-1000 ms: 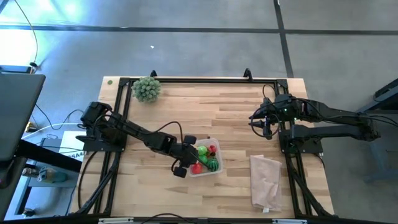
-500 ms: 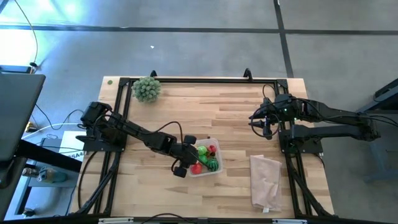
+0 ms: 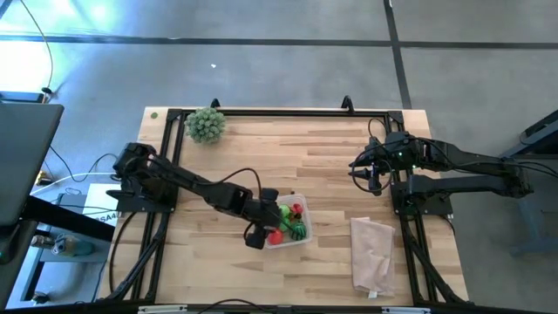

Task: Pick and placing Produce into tupperware
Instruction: Return to Home Position

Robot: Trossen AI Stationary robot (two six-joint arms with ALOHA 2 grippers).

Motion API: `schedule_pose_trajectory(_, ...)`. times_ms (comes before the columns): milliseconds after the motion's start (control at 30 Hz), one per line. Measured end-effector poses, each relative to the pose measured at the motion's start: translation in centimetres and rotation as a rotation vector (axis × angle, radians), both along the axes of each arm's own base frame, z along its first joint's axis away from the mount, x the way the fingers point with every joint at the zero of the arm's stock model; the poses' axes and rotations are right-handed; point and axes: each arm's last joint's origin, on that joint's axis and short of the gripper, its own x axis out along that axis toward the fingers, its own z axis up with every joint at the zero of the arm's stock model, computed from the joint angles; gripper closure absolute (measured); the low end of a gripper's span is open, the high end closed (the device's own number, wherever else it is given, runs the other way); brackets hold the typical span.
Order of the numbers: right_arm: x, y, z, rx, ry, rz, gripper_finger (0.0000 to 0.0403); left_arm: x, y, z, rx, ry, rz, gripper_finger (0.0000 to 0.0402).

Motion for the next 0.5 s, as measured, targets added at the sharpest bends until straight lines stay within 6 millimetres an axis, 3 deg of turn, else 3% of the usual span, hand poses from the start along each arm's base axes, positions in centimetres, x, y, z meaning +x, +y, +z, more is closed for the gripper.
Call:
schedule_pose_trajectory(300,0.0,0.0,0.0,0.000,0.000,0.001,0.0274,-0.1,0.5,7.4,0.140,0.108,0.092,0.0177)
schedule_pose_trajectory(500,0.0,0.0,0.0,0.000,-0.001,0.000,0.0274,-3.4,1.5,11.9,0.233,0.097,0.164,0.0177)
